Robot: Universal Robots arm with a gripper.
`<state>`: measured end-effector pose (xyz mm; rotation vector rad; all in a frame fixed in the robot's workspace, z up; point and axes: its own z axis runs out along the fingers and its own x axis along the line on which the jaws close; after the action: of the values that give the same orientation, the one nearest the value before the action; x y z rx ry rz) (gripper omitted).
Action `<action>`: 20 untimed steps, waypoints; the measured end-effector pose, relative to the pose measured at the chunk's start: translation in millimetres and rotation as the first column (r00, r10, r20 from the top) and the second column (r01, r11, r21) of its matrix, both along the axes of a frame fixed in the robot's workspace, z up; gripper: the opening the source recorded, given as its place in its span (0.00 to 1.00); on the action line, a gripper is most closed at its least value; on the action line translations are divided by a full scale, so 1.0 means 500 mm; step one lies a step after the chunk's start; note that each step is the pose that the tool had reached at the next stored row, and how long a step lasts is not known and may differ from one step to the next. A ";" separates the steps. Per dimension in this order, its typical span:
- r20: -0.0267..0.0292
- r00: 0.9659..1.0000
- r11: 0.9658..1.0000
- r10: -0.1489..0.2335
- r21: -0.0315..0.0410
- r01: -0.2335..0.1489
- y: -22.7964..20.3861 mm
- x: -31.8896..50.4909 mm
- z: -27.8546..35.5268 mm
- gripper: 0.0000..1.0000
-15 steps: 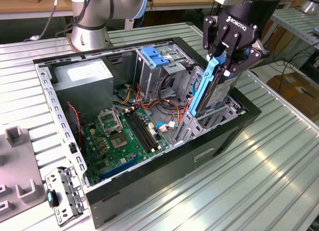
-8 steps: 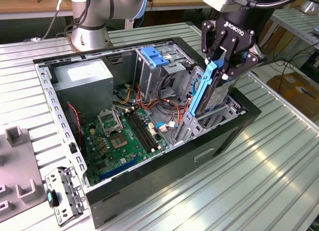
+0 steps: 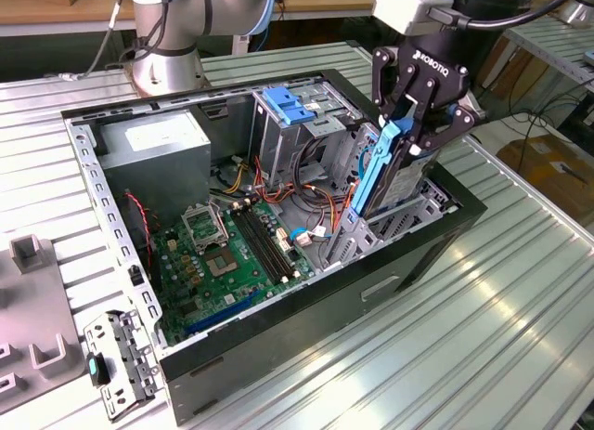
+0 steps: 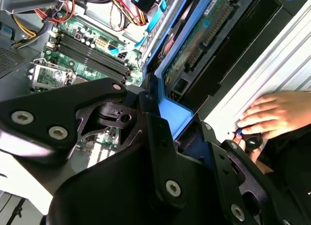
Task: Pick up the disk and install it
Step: 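Insert the disk into the insertion slot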
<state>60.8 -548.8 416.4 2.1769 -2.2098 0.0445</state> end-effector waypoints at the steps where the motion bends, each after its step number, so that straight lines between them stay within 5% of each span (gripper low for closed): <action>1: 0.000 1.000 1.000 0.000 0.000 0.000 0.0000 0.000 -0.003 0.37; 20: 0.000 1.000 1.000 0.000 0.000 0.000 0.0000 0.000 -0.084 0.37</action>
<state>60.8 -548.9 374.6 2.1767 -2.2098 0.0446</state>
